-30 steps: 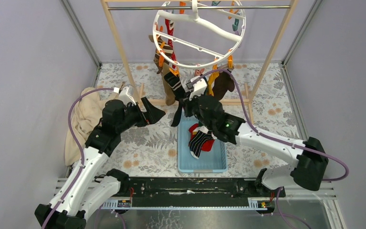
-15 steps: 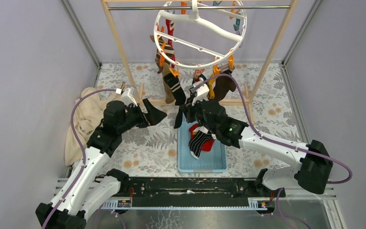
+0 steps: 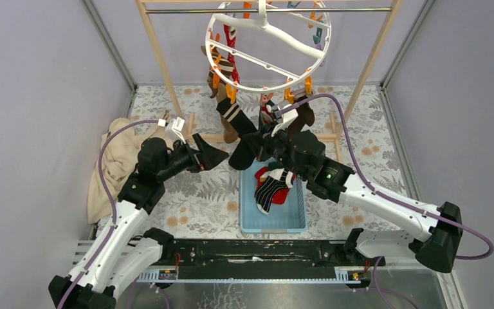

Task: Remove the socks clipped to the hanger
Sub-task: Remove the sock from the hanger.

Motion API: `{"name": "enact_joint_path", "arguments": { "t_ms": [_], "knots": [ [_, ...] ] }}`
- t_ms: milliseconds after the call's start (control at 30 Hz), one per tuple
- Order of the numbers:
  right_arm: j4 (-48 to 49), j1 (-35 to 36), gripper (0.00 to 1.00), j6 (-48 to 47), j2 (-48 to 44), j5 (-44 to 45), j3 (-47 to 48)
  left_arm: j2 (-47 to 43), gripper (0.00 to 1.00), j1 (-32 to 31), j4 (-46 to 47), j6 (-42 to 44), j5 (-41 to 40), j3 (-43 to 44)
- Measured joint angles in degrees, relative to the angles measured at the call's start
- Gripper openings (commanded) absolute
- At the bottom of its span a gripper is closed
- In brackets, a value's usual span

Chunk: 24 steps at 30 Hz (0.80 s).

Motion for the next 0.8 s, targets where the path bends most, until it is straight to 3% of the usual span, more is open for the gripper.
{"name": "enact_joint_path", "arguments": {
  "t_ms": [200, 400, 567, 800],
  "knots": [
    [-0.68, 0.0, 0.0, 0.42, -0.31, -0.5, 0.66, 1.07, 0.99, 0.0, -1.01, -0.74, -0.61, 3.43],
    [-1.51, 0.0, 0.0, 0.96, -0.28, -0.5, 0.66, 4.94, 0.99, -0.04, -4.07, 1.03, -4.96, 19.71],
    [-1.62, 0.0, 0.0, 1.16, -0.28, -0.52, 0.66, 9.01, 0.99, -0.04, -3.02, 2.78, -5.73, 27.56],
    [-2.97, 0.0, 0.0, 1.16, -0.28, -0.5, 0.66, 14.86, 0.81, -0.04, -1.88, 4.59, -5.07, 28.7]
  ]
}}
